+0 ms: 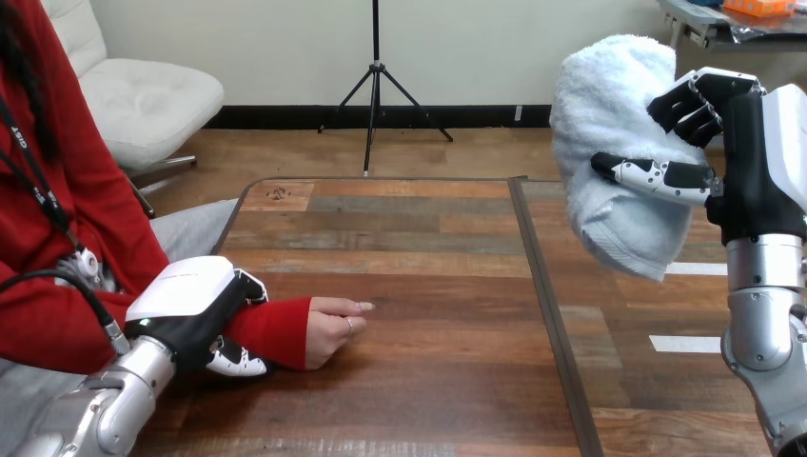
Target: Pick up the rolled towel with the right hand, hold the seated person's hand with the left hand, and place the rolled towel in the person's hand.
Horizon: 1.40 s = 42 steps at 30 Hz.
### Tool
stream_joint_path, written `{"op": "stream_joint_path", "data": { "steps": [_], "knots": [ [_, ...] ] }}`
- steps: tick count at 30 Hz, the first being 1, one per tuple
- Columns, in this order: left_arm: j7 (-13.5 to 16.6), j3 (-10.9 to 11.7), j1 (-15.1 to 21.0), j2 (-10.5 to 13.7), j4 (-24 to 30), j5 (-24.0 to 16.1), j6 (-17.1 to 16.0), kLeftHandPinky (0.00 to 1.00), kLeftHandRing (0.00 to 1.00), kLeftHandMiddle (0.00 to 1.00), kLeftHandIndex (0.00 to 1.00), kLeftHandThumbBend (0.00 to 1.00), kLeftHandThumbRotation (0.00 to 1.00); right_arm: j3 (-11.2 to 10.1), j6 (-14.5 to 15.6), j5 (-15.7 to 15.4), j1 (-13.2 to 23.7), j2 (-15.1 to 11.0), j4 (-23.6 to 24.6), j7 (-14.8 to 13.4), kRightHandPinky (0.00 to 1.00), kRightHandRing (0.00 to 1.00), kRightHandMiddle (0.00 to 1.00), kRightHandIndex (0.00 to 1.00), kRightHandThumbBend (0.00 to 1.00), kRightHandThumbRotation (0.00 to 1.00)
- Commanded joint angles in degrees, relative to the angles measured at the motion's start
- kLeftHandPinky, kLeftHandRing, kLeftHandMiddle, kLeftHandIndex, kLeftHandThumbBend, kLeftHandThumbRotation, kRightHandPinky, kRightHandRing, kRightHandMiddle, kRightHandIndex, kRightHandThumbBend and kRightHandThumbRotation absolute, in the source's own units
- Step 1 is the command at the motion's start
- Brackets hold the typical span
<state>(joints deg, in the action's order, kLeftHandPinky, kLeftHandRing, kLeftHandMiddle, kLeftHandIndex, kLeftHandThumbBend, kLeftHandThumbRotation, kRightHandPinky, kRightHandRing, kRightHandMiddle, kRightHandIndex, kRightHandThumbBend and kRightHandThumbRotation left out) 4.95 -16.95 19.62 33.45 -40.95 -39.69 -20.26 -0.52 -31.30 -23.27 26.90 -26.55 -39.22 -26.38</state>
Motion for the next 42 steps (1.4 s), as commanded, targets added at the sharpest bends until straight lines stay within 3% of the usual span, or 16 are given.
{"op": "stream_joint_path", "data": {
  "steps": [1,17,32,42],
  "knots": [
    [2.7,0.9,2.9,-1.2,2.0,2.0,-2.7,0.3,0.35,0.41,0.46,0.48,0.0,-0.6,-0.7,0.8,2.8,0.8,2.2,-0.3,0.29,0.34,0.37,0.36,0.84,0.0],
    [2.7,3.3,1.9,-0.9,5.4,5.2,-2.4,0.32,0.37,0.42,0.47,0.47,0.0,0.2,1.0,0.7,2.5,2.2,1.8,1.1,0.3,0.35,0.38,0.37,0.82,0.0],
    [3.9,5.5,1.2,-0.8,7.6,7.5,-3.3,0.28,0.33,0.39,0.43,0.5,0.0,0.7,-1.0,1.9,3.5,4.0,-2.1,2.5,0.29,0.34,0.37,0.36,0.82,0.0],
    [5.2,6.8,0.9,-0.9,8.7,8.6,-4.4,0.26,0.31,0.38,0.41,0.52,0.0,0.9,-2.2,1.5,4.7,5.4,-5.5,1.6,0.32,0.36,0.39,0.37,0.81,0.0]
  ]
}}
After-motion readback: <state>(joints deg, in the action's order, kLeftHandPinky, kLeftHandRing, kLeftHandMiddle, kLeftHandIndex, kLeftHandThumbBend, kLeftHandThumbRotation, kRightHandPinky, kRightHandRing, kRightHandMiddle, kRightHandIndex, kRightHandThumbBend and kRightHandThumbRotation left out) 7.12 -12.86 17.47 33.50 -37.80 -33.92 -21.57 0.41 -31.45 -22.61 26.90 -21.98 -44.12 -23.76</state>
